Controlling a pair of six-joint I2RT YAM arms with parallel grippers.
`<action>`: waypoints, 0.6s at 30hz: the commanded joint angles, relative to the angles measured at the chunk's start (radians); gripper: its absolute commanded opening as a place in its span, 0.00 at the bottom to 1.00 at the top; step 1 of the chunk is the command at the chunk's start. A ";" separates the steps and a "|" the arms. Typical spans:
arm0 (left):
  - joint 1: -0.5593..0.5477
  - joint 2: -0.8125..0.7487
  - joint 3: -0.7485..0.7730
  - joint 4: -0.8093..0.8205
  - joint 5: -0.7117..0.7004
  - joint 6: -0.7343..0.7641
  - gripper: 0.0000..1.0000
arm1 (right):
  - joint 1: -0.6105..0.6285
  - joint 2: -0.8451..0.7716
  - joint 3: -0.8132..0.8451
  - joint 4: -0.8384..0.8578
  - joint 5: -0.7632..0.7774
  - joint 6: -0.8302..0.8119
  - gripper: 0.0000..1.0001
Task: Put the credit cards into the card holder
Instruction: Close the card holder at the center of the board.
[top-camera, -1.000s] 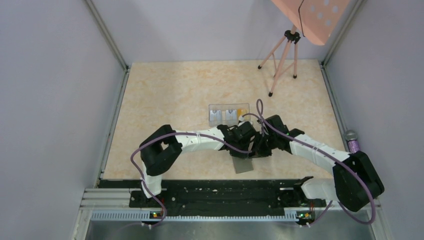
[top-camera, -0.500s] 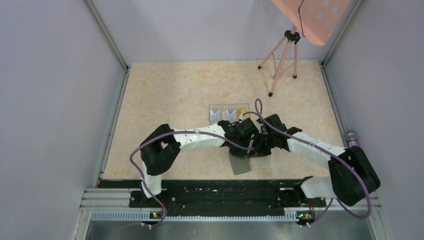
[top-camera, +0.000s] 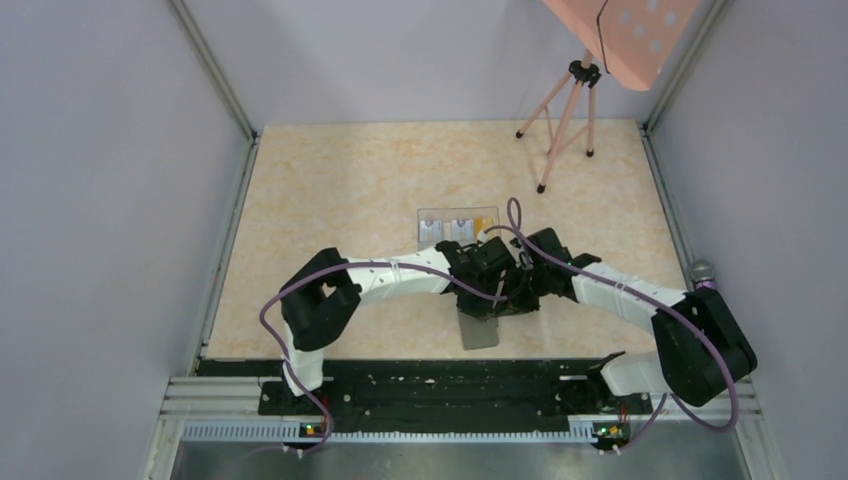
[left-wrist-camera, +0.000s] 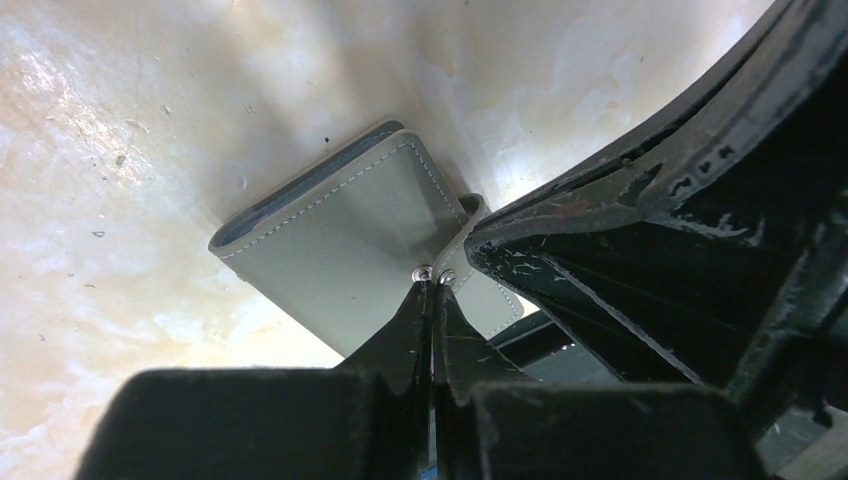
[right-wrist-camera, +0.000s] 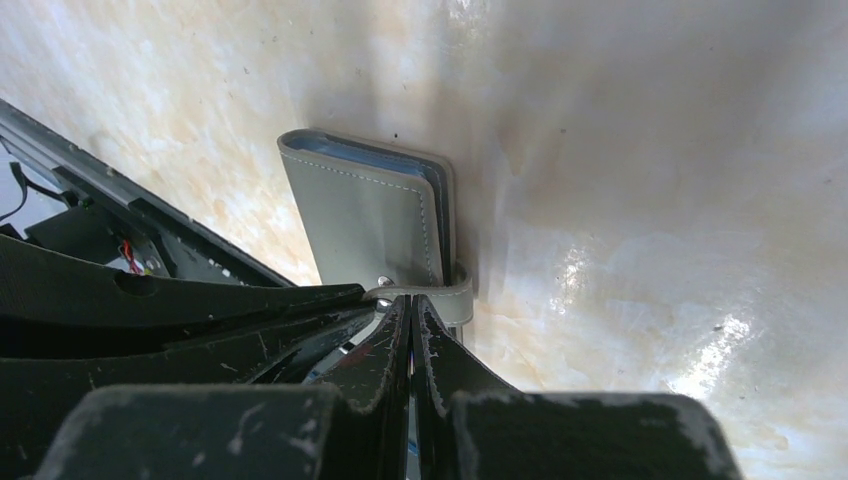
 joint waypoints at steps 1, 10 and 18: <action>0.001 -0.022 0.010 -0.024 -0.010 -0.002 0.00 | -0.004 0.014 0.015 0.052 -0.029 -0.003 0.00; 0.001 -0.013 -0.017 -0.032 -0.014 -0.008 0.00 | 0.009 0.036 -0.007 0.080 -0.046 0.003 0.00; 0.001 -0.010 -0.044 -0.038 -0.017 -0.018 0.00 | 0.028 0.057 -0.013 0.099 -0.051 0.009 0.00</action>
